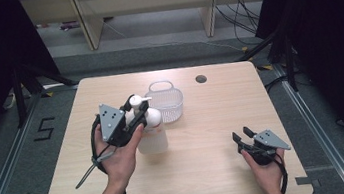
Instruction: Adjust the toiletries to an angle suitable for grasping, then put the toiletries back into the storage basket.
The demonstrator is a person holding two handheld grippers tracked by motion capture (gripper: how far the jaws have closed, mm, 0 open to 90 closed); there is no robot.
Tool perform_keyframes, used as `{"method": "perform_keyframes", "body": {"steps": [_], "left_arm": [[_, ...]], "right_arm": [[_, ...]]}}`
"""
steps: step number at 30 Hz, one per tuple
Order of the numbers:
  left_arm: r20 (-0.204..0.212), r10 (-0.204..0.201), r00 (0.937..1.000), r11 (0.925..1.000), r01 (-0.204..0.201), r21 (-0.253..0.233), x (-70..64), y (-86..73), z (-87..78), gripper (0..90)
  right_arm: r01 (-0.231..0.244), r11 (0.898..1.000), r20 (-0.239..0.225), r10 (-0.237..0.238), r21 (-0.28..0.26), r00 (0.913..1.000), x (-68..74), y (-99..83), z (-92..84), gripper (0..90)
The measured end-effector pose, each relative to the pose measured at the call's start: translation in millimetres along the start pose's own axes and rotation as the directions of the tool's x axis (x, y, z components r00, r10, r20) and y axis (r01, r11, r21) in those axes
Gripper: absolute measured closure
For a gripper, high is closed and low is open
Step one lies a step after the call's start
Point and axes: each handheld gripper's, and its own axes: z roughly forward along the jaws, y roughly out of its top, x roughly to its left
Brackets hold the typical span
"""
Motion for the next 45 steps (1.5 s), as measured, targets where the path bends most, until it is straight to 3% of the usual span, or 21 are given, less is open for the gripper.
{"method": "perform_keyframes", "body": {"steps": [7, 12, 13, 17, 18, 19, 20, 23, 25, 26, 27, 29, 30, 39, 40, 41, 42, 43, 44, 45], "left_arm": [[0.002, -0.001, 1.0000, 1.0000, 0.001, -0.009, 2.7, 8.1, 5.1, 59.2], [-0.003, 0.007, 1.0000, 0.9999, -0.007, -0.012, 4.3, 14.1, 6.9, 59.3], [-0.004, 0.007, 1.0000, 0.9999, -0.007, -0.013, 4.6, 14.8, 6.8, 59.3], [-0.010, 0.001, 0.9999, 0.9999, -0.001, -0.016, 7.6, 17.4, 6.7, 59.2], [-0.010, 0.000, 1.0000, 0.9999, 0.000, -0.015, 8.4, 18.0, 6.9, 59.3], [-0.011, 0.001, 0.9999, 0.9999, -0.001, -0.015, 8.9, 18.6, 6.9, 59.2], [-0.011, 0.004, 0.9999, 0.9999, -0.005, -0.014, 9.3, 19.2, 6.7, 59.2], [-0.015, 0.001, 0.9999, 0.9998, -0.002, -0.019, 10.4, 20.3, 6.7, 59.2], [-0.016, 0.000, 0.9999, 0.9998, 0.000, -0.018, 11.8, 20.6, 7.5, 59.2], [-0.016, -0.001, 0.9999, 0.9999, 0.000, -0.017, 12.3, 20.7, 8.3, 59.3], [-0.018, 0.003, 0.9998, 0.9999, -0.003, -0.012, 12.9, 21.0, 8.8, 59.2], [-0.019, 0.004, 0.9998, 0.9999, -0.004, -0.012, 13.0, 21.7, 10.1, 59.3], [-0.021, 0.004, 0.9998, 0.9999, -0.005, -0.012, 13.1, 22.0, 10.5, 59.2], [-0.021, 0.004, 0.9998, 1.0000, -0.004, -0.001, 16.3, 24.4, 17.0, 59.3], [-0.019, 0.004, 0.9998, 1.0000, -0.004, -0.002, 16.4, 24.7, 18.3, 59.3], [-0.019, 0.007, 0.9998, 1.0000, -0.007, -0.003, 16.5, 25.1, 19.1, 59.3], [-0.018, 0.009, 0.9998, 1.0000, -0.009, -0.004, 16.7, 25.6, 19.9, 59.3], [-0.018, 0.006, 0.9998, 1.0000, -0.006, -0.006, 16.8, 26.0, 20.7, 59.3], [-0.017, 0.007, 0.9998, 1.0000, -0.007, -0.005, 17.1, 26.5, 21.3, 59.2], [-0.016, 0.007, 0.9998, 1.0000, -0.008, -0.006, 17.3, 26.9, 21.8, 59.2]], "right_arm": [[-0.010, 1.000, -0.001, 0.010, -0.008, 0.9999, 0.5, -0.2, 0.3, 50.5], [0.011, 1.000, 0.006, -0.011, 0.004, 0.9999, -0.7, 0.4, -1.0, 50.5], [-0.010, 1.000, -0.008, 0.010, -0.002, 0.9999, 0.4, -0.1, -0.2, 50.5], [0.016, 1.000, 0.009, -0.016, -0.010, 0.9998, -0.8, -0.1, 0.6, 50.5], [-0.030, 1.000, 0.003, 0.030, 0.003, 0.9995, 2.6, -0.2, -0.2, 50.5], [0.016, 1.000, 0.009, -0.016, -0.010, 0.9998, -0.3, 0.2, 0.7, 50.5], [0.030, 0.999, 0.010, -0.030, -0.019, 0.9995, -0.9, 0.1, 1.2, 50.5], [0.007, 1.000, 0.005, -0.007, 0.002, 1.0000, 0.7, 0.1, -0.5, 50.5], [0.026, 0.999, 0.013, -0.026, -0.020, 0.9996, -1.0, 0.2, 0.9, 50.5], [0.033, 0.999, 0.010, -0.033, -0.006, 0.9994, -1.6, 0.4, 0.8, 50.5], [-0.009, 1.000, 0.016, 0.009, 0.006, 0.9998, 1.7, 0.0, 0.4, 50.5], [0.001, 1.000, 0.008, -0.001, 0.000, 1.0000, 0.3, 0.1, 1.5, 50.5], [0.030, 1.000, 0.010, -0.030, -0.004, 0.9995, -1.7, 0.7, 1.5, 50.5], [0.015, 1.000, 0.012, -0.015, -0.003, 0.9998, -1.1, 1.2, 1.3, 50.4], [-0.010, 1.000, -0.009, 0.010, -0.007, 0.9999, 0.3, 0.4, 2.3, 50.4], [0.007, 1.000, 0.002, -0.007, -0.007, 1.0000, -0.3, 0.5, 1.0, 50.3], [-0.028, 1.000, 0.005, 0.028, -0.003, 0.9996, 2.4, 0.0, 0.5, 50.3], [0.003, 1.000, 0.004, -0.002, -0.011, 1.0000, 0.1, 0.3, 1.1, 50.3], [-0.020, 1.000, 0.011, 0.020, 0.016, 0.9997, 2.1, 0.7, -0.4, 50.4], [-0.002, 1.000, 0.016, 0.002, 0.000, 0.9999, 1.4, 0.1, 1.2, 50.3]]}}
